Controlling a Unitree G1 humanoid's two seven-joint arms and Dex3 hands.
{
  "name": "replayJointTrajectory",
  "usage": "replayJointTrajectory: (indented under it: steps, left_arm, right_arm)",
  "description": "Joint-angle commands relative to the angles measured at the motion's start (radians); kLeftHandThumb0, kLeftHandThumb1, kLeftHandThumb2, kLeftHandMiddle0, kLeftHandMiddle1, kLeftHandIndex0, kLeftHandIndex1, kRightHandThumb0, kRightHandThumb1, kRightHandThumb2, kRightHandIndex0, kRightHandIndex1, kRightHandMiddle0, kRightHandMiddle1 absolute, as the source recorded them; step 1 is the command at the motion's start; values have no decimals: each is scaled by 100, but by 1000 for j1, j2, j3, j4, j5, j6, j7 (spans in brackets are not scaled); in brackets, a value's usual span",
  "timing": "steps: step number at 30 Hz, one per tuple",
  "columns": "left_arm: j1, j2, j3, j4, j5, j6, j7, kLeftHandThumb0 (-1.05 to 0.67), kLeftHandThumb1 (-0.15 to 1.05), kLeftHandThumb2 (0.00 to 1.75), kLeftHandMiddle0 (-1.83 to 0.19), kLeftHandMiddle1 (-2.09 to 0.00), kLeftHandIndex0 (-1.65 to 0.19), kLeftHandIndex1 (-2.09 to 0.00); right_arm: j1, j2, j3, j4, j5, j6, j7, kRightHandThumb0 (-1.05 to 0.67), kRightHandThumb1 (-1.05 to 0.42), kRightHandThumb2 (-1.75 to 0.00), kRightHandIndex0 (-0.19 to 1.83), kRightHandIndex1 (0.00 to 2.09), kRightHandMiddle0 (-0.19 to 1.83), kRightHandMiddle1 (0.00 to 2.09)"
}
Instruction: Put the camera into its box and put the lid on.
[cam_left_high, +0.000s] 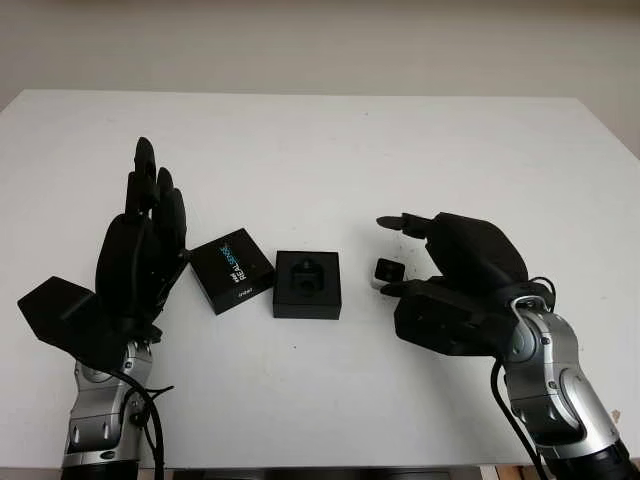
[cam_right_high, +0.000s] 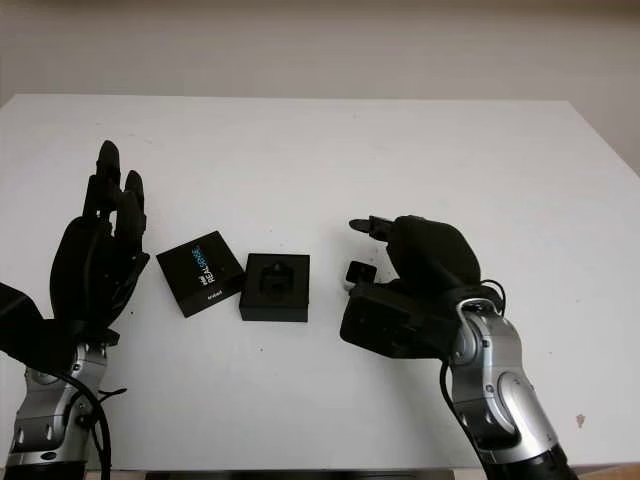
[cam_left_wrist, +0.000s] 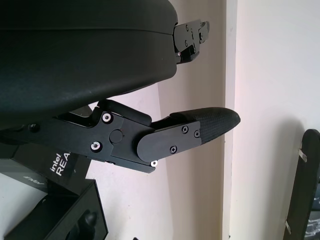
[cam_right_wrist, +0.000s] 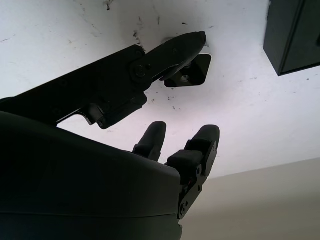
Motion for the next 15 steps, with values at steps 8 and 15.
replayJointTrajectory:
  steps: [8,15]
  left_arm:
    - [1,-1,-3,-13,5,-3,2,-68,105,61,19,0,19,0]
    - [2,0,-1,-9,3,-8,-3,-67,105,61,19,0,19,0]
  right_arm:
    - [-10,-2,10,27,-35,-8,-16,-56,-83,-5,-4,150,29,77]
    - [-20,6,28,57,-68,-9,-40,-51,-83,-5,-2,150,29,79]
